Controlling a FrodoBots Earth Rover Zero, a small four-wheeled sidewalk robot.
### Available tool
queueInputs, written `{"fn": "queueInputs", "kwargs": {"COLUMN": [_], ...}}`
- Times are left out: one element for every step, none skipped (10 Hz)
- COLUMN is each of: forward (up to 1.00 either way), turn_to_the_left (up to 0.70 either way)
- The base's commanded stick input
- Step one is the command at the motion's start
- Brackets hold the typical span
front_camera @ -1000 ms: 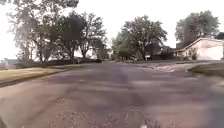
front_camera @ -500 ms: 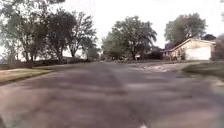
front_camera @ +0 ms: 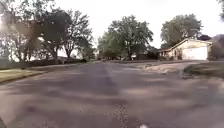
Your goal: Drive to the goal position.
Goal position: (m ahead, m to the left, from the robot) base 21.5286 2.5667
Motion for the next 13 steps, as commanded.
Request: {"fn": "queueInputs", "kwargs": {"forward": [1.0, 1.0, 1.0, 1.0, 1.0, 1.0, 1.0, 1.0, 1.0, 1.0, 1.0, 1.0, 1.0], "turn_to_the_left": [0.0, 0.0, 0.0, 0.0, 0.0, 0.0, 0.0, 0.0, 0.0, 0.0, 0.0, 0.0, 0.0]}}
